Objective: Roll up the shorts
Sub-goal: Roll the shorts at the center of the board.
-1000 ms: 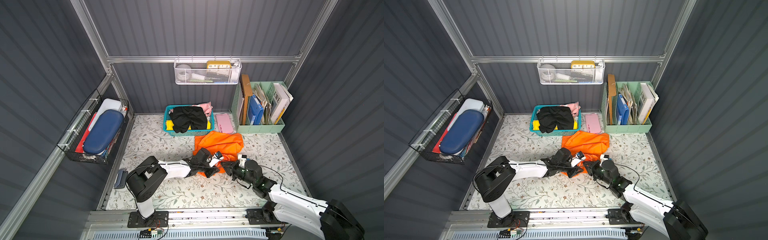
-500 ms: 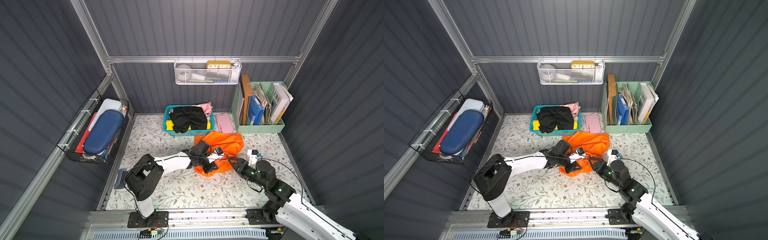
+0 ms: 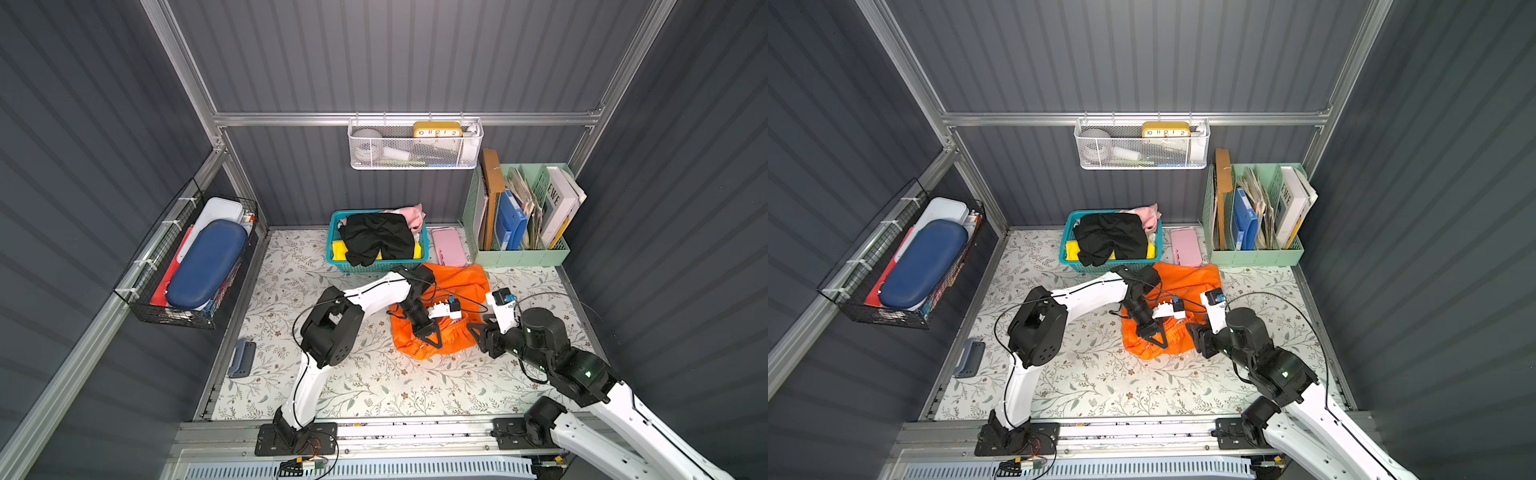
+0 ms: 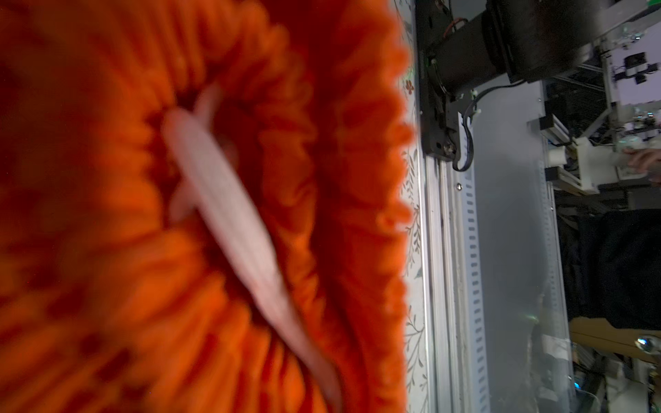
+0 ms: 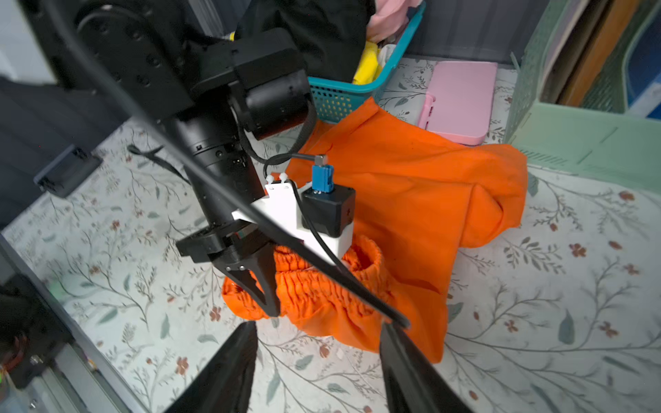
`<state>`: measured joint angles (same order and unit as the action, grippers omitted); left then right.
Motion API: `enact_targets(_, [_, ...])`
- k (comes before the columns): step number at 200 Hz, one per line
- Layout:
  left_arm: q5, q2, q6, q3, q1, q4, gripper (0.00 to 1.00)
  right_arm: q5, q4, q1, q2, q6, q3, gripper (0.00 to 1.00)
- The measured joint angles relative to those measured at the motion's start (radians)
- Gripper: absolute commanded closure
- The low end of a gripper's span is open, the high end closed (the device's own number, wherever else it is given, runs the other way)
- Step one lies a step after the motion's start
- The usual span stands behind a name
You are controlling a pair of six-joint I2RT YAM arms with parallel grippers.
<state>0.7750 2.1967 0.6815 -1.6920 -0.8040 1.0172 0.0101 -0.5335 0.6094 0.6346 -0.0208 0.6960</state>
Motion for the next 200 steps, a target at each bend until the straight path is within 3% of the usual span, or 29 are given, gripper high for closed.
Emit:
enact_targets(47, [0.061, 0.140, 0.051, -0.047, 0.007, 0.123, 0.88, 0.114, -0.075, 0.000, -0.012, 0.501, -0.032, 0.33])
enact_targets(85, [0.077, 0.231, 0.052, -0.126, 0.037, 0.177, 0.87, 0.144, -0.086, 0.000, 0.009, 0.811, -0.131, 0.29])
enact_targets(130, [0.064, 0.278, 0.050, -0.205, 0.052, 0.229, 0.84, 0.144, 0.069, 0.000, 0.053, 1.080, -0.285, 0.24])
enact_targets(200, [0.058, 0.296, 0.027, -0.223, 0.052, 0.245, 0.82, 0.135, 0.300, 0.010, 0.351, 1.321, -0.260, 0.23])
